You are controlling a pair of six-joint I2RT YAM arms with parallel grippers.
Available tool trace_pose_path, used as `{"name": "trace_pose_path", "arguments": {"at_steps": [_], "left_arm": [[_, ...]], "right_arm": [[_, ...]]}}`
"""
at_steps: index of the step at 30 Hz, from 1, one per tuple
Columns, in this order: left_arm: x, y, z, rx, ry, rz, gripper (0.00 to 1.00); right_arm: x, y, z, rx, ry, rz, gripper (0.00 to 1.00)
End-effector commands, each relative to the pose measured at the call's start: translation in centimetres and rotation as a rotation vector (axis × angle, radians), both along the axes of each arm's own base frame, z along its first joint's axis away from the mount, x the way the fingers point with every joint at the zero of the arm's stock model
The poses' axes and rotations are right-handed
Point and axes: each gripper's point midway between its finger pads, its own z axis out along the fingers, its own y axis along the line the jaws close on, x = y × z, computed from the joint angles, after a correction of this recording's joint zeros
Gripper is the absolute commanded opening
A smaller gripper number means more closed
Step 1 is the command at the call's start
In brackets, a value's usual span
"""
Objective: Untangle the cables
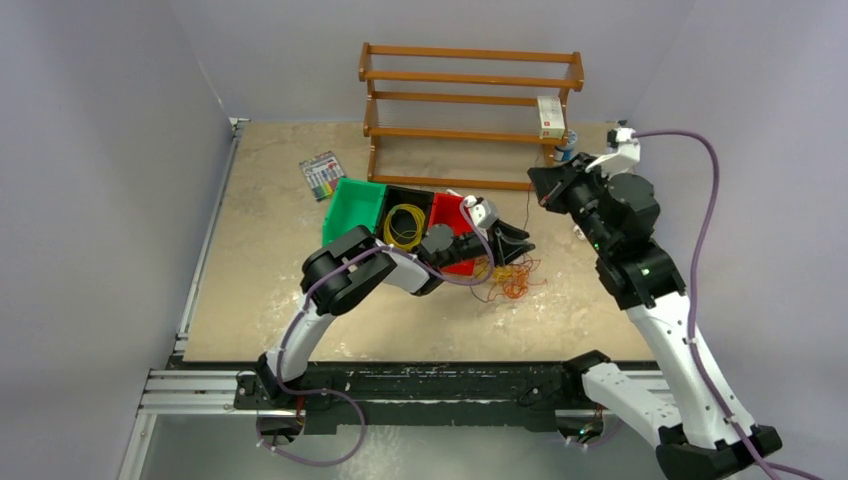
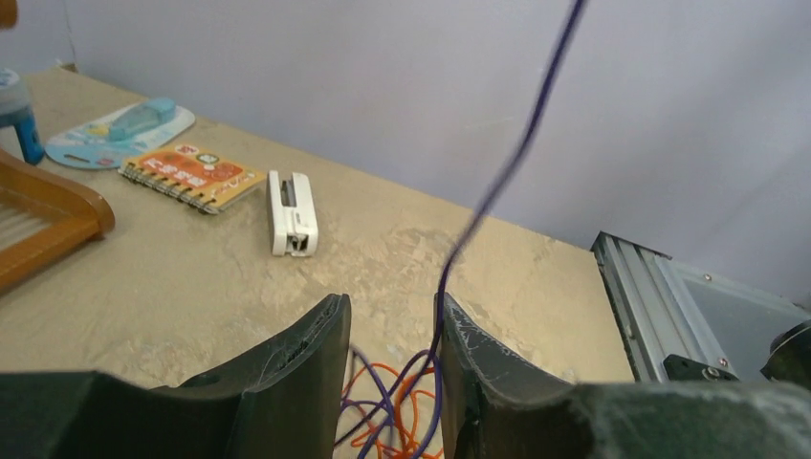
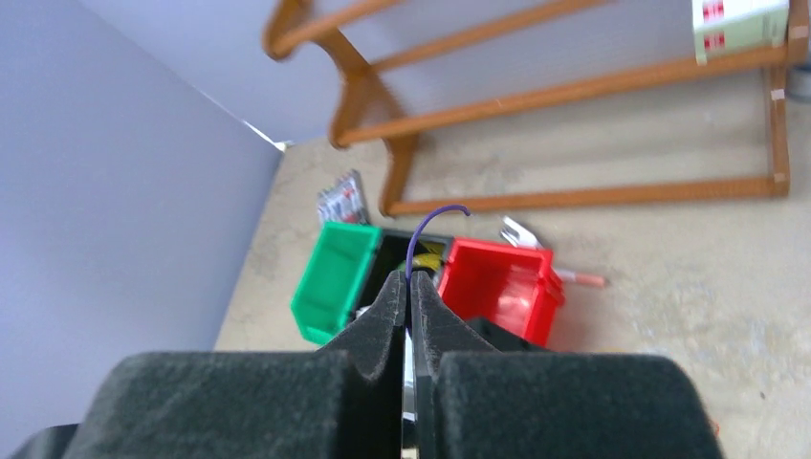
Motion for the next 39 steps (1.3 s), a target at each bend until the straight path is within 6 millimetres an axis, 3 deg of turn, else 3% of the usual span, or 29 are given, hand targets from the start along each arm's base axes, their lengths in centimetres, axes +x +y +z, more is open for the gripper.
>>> {"name": "trace_pose_path", "arguments": {"at_steps": [1,9,19,26,31,35,39], "left_arm": [[-0.7,-1.1,1.1,-0.049,-0.016,-0.042,0.36],[-0.7,-1.5,-1.1,-0.014,0.010,-0.055,0.34],[-0.3,-1.7,-3.5,0.049,0.015,-0.039,0.33],[-0.2,-1.7,-4.4,0.062,0.025,-0.035,0.31],[-0.2,-1.7,-4.2,0.060,0.022,-0.039,0.19],[-0.2,-1.7,-4.5,0.070,0.022,-0.036,0.00],[-0.1,-1.7,-5.1,0.081,0.031,-0.029,0.00]], "right_arm": [[-1.7,-0.4,8.4,-0.011,-0.235,0.032,0.00],[-4.1,-1.8,16.8,-0.024,-0.473,0.006,0.00],[-6.5,-2.1,23.3,-0.018,-0.668,0.020,0.00],[-7.8,-3.3,26.2,-0.031,-0.747,-0.028,0.00],[-7.5,-3.7,26.3,-0.049,-0.747,-0.050,0.00],[-7.6,-4.5,26.3,-0.050,-0.744,-0.092,0.00],[-8.4,-6.4,27.1,-0.041,-0.758,-0.183,0.00]]}}
